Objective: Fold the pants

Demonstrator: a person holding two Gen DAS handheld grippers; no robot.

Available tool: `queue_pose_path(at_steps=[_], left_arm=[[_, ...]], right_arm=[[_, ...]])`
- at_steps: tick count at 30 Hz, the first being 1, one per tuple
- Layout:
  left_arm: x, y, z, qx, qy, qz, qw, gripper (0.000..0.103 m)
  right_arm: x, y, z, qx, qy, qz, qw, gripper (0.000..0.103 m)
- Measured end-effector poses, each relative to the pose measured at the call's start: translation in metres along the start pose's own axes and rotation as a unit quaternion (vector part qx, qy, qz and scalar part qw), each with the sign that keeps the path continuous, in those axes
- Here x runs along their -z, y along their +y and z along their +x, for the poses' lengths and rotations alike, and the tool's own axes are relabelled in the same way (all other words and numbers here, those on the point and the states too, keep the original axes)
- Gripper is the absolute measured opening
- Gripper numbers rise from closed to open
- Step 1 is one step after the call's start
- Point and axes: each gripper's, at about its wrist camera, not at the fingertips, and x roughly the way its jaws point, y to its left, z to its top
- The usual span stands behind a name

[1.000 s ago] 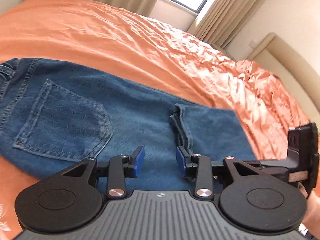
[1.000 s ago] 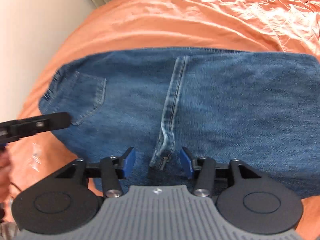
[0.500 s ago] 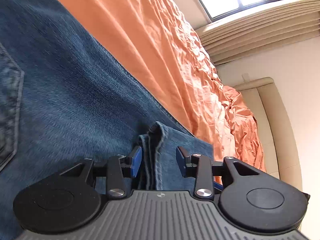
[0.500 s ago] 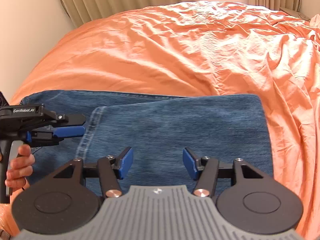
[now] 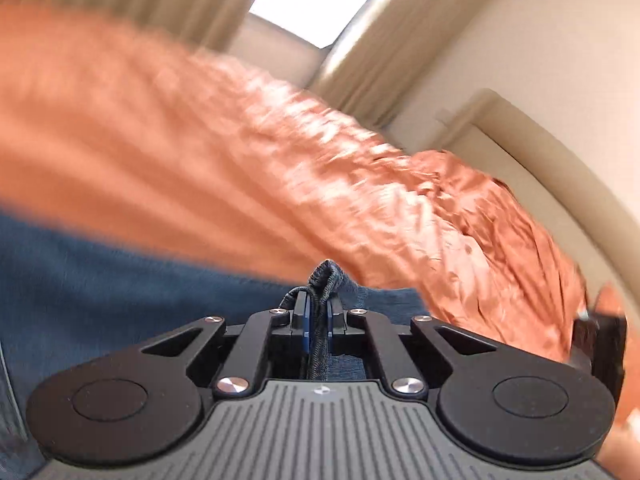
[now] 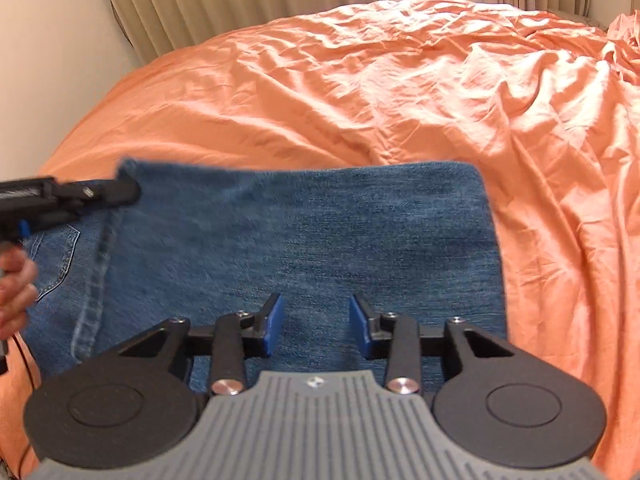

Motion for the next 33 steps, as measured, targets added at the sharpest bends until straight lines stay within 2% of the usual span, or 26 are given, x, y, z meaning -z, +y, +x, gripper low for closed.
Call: queue_pose_path(at_steps=[3,5,9,13,17,20,22,24,27,31,33], left_arm=[[-0.007,-0.04,-0.017,-0.005,-0.031,0.092,0.9952,0.007],[-0.009,-0.047,-0.004,-0.044,-0.015,0.121,0.9916,0.007],[0.002,-0.01,0.033,-0.096,0.036,0.081,0.9914,0.007],[0.015,0.028,0.058,-0.118,0.083,0.03,0.9892,0.008],[0.022,0.037,0.069,-0.133,0.095,0.02,0.9863,0.009],[0.024,0.041,0.073,-0.137,0.104,0.014,0.9849,0.012],[0.023,0.042,0.074,-0.14,0.108,0.005,0.9843,0.016],[0.02,0.042,0.074,-0.142,0.116,-0.002,0.983,0.019],[0.012,0.032,0.063,-0.164,0.123,-0.001,0.9787,0.032],[0.016,0.009,0.035,-0.169,0.128,0.014,0.977,0.032],[0.024,-0.007,0.017,-0.166,0.119,0.024,0.9786,0.032]], right_arm=[[-0.007,-0.009,-0.013,0.007,-0.019,0.002,1.0,0.025],[-0.013,-0.016,-0.017,0.021,-0.027,-0.002,0.999,0.023],[-0.029,-0.037,-0.008,0.044,-0.042,0.003,0.998,0.017],[-0.048,-0.058,0.019,0.066,-0.049,0.005,0.997,0.014],[-0.061,-0.081,0.055,0.068,-0.034,0.033,0.997,0.0],[-0.055,-0.088,0.077,0.065,-0.01,0.033,0.997,0.0],[-0.053,-0.088,0.08,0.065,-0.011,0.033,0.997,0.0],[-0.057,-0.085,0.074,0.069,-0.01,0.027,0.997,0.0],[-0.057,-0.077,0.05,0.057,-0.015,0.012,0.998,0.0],[-0.031,-0.057,0.001,0.035,-0.008,-0.023,0.999,0.0],[-0.01,-0.046,-0.026,0.029,-0.012,-0.041,0.999,0.0]])
